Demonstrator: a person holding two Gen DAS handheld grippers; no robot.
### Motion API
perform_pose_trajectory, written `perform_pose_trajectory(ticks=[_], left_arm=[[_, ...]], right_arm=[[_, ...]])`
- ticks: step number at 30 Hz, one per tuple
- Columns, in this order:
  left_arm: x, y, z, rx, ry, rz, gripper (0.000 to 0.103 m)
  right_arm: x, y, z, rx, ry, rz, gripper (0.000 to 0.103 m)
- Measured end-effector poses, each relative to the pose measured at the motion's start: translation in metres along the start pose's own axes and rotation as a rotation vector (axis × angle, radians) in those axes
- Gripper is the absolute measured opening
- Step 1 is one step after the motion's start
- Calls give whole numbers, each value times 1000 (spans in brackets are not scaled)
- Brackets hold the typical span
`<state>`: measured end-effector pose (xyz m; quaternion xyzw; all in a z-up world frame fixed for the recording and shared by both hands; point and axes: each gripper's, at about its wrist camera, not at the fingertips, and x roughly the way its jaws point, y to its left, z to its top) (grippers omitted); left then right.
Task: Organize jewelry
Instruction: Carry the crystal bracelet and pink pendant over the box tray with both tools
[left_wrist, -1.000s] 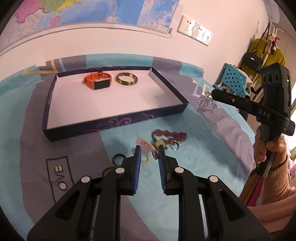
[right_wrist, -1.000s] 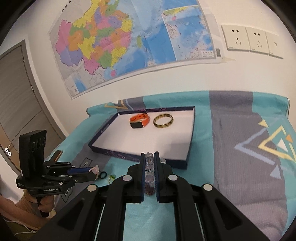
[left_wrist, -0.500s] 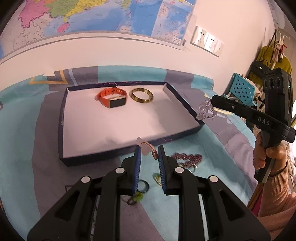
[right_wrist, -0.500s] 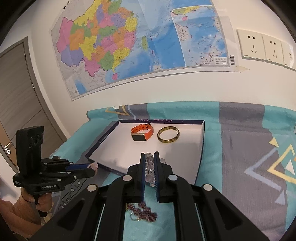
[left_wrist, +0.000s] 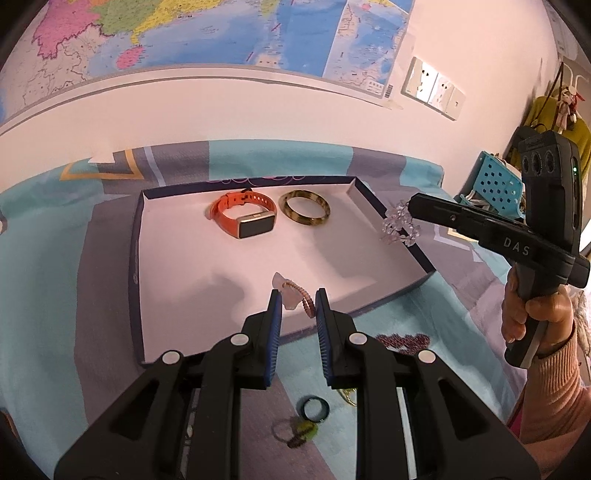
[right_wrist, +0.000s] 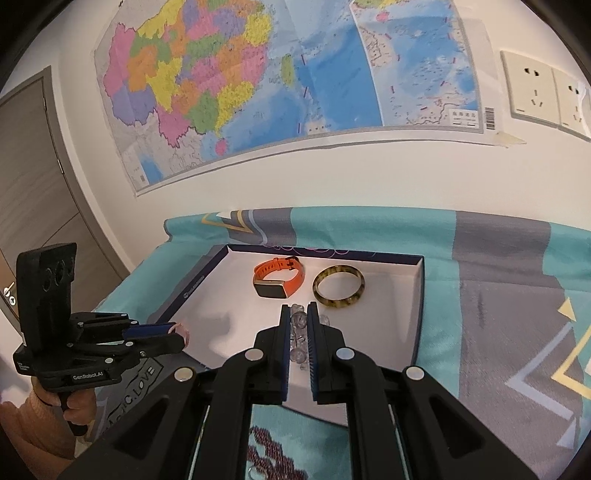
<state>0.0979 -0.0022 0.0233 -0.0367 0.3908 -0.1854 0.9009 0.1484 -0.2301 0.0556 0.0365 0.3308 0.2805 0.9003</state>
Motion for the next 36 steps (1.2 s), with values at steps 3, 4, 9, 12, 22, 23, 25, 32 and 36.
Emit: perform_pose_trajectory(ticks=[3,4,9,12,22,23,25,32,36], left_arm=[[4,1,4,6,3,9,19],[6,1,6,8,4,12,19],[13,2,12,17,6,22,19],[17,3,15,17,11,25,19],[32,8,25,19,28,42,19],[33,8,26,20,29,43,19],[36,9,28,19,33,47,19],[46,11,31,19,45,53,19],[52,12,31,15,56,54,19]], right_arm=[[9,1,3,-8,9,0,7],[12,1,4,-9,12,0,7],[24,0,10,-6,21,-1,7],[30,-1,12,-2,24,-3,7],[49,-6,16,10,46,-4,7],[52,-7,16,12,50,-6,7],[56,-8,16,14,59,-7,7],[70,-12,14,25,85,-9,7],[76,-13,13,29,98,-6,7]])
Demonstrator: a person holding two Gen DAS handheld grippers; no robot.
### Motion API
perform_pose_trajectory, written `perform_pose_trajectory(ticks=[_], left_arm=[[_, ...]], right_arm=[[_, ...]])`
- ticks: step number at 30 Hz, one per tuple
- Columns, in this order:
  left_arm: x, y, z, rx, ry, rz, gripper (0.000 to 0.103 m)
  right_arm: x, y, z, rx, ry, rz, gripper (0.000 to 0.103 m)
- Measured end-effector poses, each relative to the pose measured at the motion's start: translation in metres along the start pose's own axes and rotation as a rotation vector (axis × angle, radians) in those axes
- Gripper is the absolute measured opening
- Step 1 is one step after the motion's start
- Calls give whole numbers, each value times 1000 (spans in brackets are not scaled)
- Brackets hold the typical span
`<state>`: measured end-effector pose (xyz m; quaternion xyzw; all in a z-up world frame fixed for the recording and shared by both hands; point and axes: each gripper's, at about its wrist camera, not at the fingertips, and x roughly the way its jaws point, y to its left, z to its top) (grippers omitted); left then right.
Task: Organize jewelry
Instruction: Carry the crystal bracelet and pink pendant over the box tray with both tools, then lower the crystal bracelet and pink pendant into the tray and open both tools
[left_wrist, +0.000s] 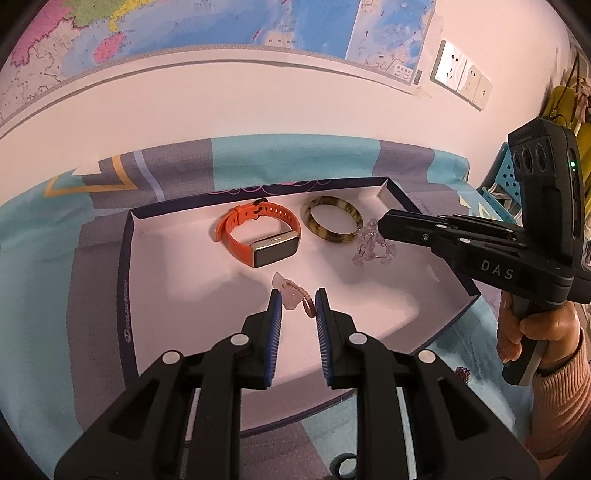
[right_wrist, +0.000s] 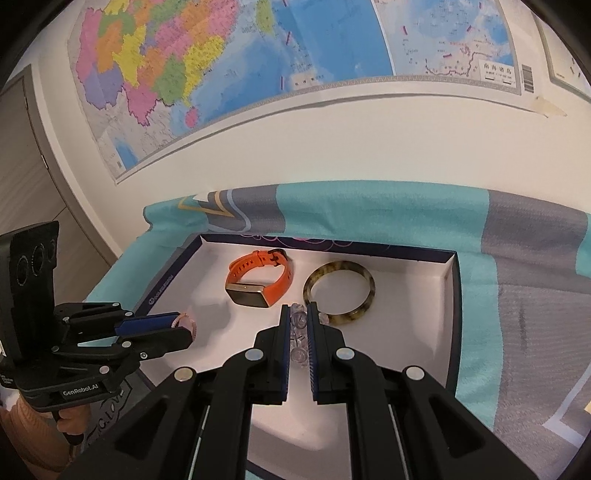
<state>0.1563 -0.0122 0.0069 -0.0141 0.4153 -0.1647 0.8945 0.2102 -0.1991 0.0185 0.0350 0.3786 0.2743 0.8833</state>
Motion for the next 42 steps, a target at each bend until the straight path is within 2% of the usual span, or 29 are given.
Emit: perform_pose_trajectory(ticks=[19,23,26,31,34,40,42], left_arm=[[26,4,8,-20,59,18,19],[30,6,10,-34,69,19,19],[34,8,11,-46,76,17,19],[40,11,13,-63,87,16,19],[43,11,14,-65,91,26,20],[47,14,17,-71,92,23,22],[45,15,17,-74,85,28,28]], right_arm=[[20,-9,-3,22,35,-14,8],[19,-14,-3,46,30,-28,14],[15,-16,-3,63,19,-33,33],[6,-16,-4,70,0,-28,33],[0,-16,-6,75,-6,-26,44],[-17,-8,-13,50,-23,-22,45],[-23,-5,-18,37,-28,-24,46]])
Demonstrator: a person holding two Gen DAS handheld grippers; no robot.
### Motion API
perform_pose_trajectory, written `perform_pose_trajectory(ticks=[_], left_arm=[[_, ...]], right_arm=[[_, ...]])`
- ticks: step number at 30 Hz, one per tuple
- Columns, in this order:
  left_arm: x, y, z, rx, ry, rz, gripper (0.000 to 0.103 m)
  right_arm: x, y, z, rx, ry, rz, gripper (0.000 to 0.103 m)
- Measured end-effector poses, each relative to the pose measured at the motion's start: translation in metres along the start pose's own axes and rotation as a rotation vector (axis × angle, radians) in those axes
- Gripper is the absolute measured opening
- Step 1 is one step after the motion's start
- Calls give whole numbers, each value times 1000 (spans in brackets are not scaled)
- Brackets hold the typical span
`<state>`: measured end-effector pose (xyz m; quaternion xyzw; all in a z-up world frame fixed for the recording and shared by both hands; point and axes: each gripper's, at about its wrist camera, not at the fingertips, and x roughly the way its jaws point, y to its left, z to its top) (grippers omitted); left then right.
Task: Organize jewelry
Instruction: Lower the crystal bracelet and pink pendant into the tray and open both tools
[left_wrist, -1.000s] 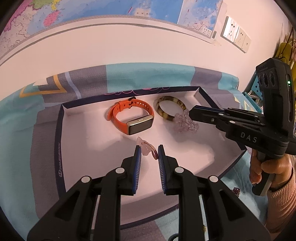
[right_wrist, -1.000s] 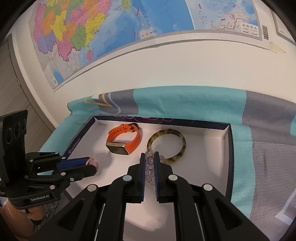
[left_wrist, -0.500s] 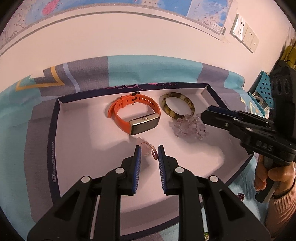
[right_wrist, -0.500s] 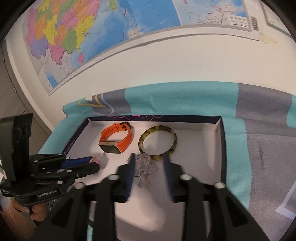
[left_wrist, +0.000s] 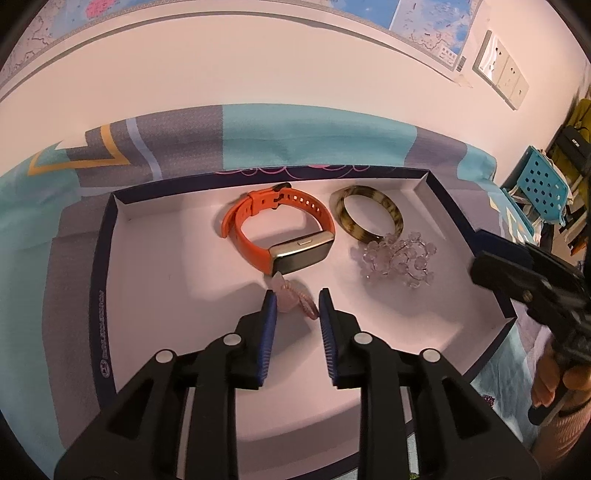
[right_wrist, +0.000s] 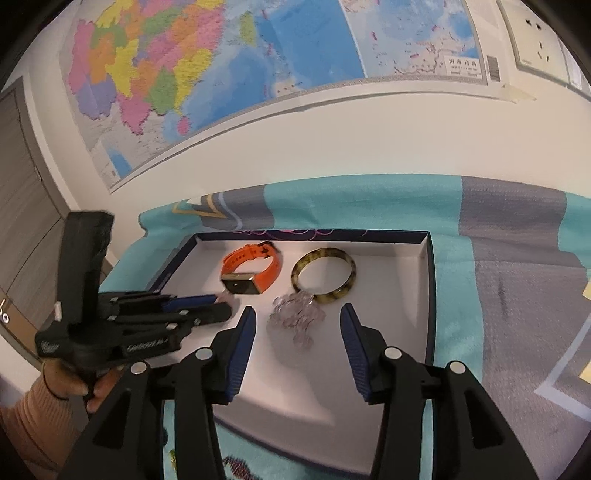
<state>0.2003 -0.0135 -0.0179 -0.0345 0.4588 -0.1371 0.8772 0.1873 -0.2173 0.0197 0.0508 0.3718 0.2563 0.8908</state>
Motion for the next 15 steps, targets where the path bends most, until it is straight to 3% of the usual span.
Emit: perform_pose_trajectory(ticks=[8,15], left_arm=[[-30,-3,-6,21,-67,18,46],[-81,-7,-29,54,-167,17,51]], right_arm=[[-34,18,-21,-64,-14,42,49],[-55,26,-47,-106,8,59,49]])
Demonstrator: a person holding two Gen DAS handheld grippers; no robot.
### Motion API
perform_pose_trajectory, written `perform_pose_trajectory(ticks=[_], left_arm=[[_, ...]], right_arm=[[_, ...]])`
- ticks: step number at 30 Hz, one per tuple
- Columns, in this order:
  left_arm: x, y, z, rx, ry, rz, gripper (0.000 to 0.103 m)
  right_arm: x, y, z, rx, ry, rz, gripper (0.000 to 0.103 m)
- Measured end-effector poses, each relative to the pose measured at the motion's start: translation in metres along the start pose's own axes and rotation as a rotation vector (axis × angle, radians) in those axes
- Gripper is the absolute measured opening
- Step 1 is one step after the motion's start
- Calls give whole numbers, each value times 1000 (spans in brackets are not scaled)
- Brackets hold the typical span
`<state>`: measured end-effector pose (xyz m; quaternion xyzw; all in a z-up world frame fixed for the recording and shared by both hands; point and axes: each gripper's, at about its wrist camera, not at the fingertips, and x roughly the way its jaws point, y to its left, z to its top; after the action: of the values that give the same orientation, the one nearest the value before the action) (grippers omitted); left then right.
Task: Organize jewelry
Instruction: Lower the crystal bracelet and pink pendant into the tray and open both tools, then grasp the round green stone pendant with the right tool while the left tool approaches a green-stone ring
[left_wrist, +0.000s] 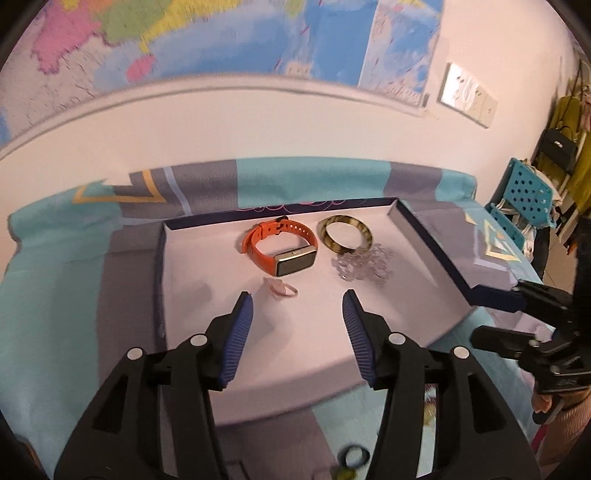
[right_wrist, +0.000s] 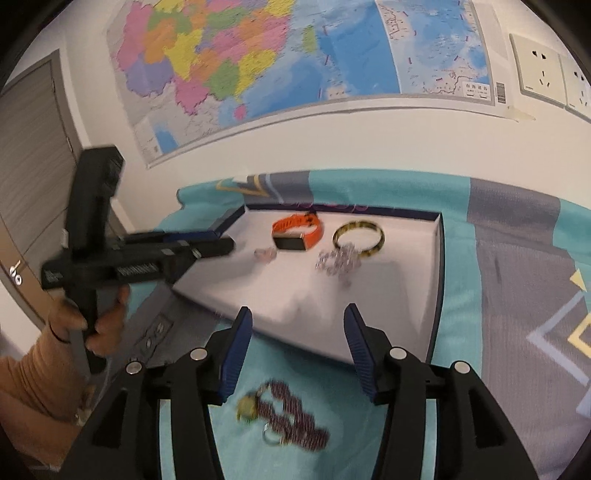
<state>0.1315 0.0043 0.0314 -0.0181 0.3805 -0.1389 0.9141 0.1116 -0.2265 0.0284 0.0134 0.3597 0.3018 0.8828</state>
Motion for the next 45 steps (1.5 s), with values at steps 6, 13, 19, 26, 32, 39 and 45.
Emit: perform_pose_trajectory(ticks=[6,13,19,26,32,39,45], left_arm=[[-24,1,-27,-2,3,-13,55],[-31,4,-60,-23,39,-10,55],[-37,8,-80,-57,57,-15,55],[-39,8,-101,-72,86,-21,56],[-43,6,-109,-68,88,-19,57],[-46,6,-113,-60,93,-18,57],[-48,0,-120,-32,101,-26,57]], right_arm=[[-4,0,-27,5,55,-17,48],[3,15,-49,-24,111,8,32],[13,43,-58,-89,144,39,30],[25,55,-58,-108,150,-6,30],[30,58,-60,-135,173,-40,13],[28,62,-60,-172,153,-59,13],[15,56,-65,-122,145,12,13]])
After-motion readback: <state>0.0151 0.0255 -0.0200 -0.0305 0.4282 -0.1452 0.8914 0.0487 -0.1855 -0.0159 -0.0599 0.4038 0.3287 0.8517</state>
